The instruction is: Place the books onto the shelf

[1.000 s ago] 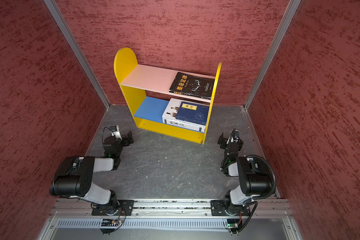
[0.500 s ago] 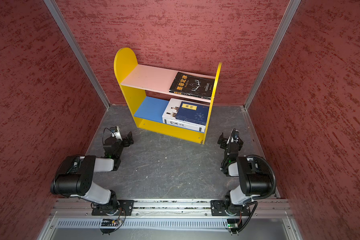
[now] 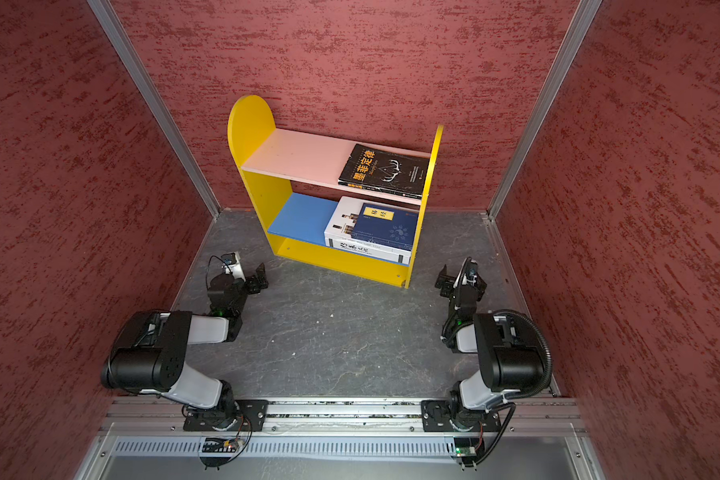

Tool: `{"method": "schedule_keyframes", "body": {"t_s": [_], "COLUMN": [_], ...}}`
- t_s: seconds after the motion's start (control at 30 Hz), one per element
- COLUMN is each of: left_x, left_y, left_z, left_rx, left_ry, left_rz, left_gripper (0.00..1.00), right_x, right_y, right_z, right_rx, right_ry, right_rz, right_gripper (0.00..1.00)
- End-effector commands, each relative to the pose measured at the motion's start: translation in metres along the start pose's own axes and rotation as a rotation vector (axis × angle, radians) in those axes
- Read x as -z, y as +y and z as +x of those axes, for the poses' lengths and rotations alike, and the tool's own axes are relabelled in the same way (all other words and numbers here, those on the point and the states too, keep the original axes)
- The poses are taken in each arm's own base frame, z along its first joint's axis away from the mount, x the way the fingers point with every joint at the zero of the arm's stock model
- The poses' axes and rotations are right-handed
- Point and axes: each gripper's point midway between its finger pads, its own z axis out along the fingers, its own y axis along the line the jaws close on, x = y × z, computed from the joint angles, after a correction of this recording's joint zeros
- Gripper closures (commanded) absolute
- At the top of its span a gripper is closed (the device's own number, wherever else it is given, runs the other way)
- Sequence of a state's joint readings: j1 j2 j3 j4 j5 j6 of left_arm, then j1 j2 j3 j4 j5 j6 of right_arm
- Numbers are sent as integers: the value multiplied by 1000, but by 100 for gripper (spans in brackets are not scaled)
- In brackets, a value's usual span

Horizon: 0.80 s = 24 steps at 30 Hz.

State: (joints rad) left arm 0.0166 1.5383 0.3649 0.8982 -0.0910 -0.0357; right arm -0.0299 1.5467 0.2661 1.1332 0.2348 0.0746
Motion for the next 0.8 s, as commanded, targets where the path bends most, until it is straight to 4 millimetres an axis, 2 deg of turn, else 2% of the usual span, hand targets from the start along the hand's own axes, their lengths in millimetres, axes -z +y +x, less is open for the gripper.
{"method": "schedule_keyframes", "body": {"t_s": [0.0,0.77], "left_x": [0,0], "left_y": [0,-1], "left_z": [-8,-8], "left_rx": [-8,-8], "left_ry": [-29,-29], "left_rz": [-5,-4], "left_gripper": [1,1], "right_x": [0,-2], "right_y": [1,2], "right_z": [-12,-12], "right_rx": [-5,-4], "right_ry": [-45,-40], "right_rz": [-12,-13], "right_gripper": [1,1]}}
